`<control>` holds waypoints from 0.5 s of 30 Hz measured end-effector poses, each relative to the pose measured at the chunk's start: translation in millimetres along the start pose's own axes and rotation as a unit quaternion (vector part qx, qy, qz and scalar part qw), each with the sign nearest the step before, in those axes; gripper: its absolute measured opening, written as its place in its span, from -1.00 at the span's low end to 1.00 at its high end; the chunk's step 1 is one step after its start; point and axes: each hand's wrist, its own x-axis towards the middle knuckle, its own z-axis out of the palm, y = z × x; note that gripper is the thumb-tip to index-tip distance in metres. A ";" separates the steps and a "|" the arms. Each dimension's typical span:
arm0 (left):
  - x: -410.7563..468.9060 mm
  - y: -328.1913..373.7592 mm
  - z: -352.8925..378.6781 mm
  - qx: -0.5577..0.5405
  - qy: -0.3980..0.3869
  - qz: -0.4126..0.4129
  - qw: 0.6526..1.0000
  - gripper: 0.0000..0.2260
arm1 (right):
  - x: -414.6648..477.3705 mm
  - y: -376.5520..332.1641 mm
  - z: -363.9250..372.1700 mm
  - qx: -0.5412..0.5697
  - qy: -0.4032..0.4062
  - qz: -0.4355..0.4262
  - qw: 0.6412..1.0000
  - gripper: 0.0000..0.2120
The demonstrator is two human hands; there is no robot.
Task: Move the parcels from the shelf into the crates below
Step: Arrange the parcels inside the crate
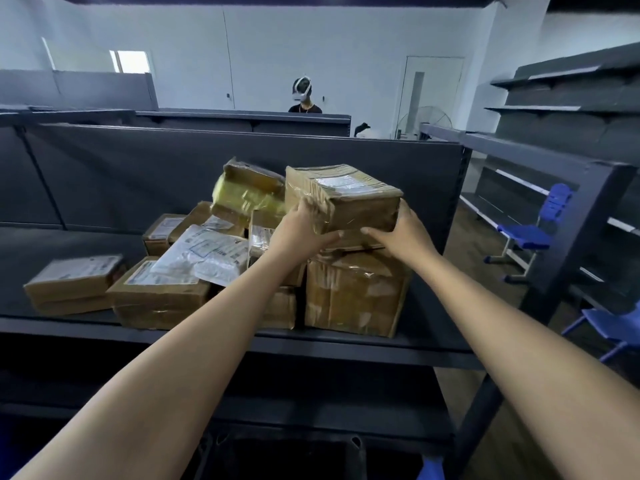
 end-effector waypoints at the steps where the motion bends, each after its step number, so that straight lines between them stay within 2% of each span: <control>1: 3.2 1.0 2.9 -0.012 -0.009 -0.010 1.000 -0.12 | 3.7 1.4 2.4 0.032 0.009 0.005 0.999 -0.13; 4: 7.5 3.1 10.0 -0.052 -0.033 -0.022 0.998 -0.20 | 11.6 4.4 7.2 0.096 0.022 0.010 0.995 -0.27; 8: 5.6 7.0 11.8 -0.076 0.002 -0.020 0.997 -0.44 | 12.3 2.7 9.6 0.115 0.042 0.010 0.992 -0.47; 15: -21.2 10.1 2.1 -0.102 0.003 -0.009 0.995 -0.37 | -22.7 -5.3 1.0 0.135 0.083 -0.032 0.987 -0.57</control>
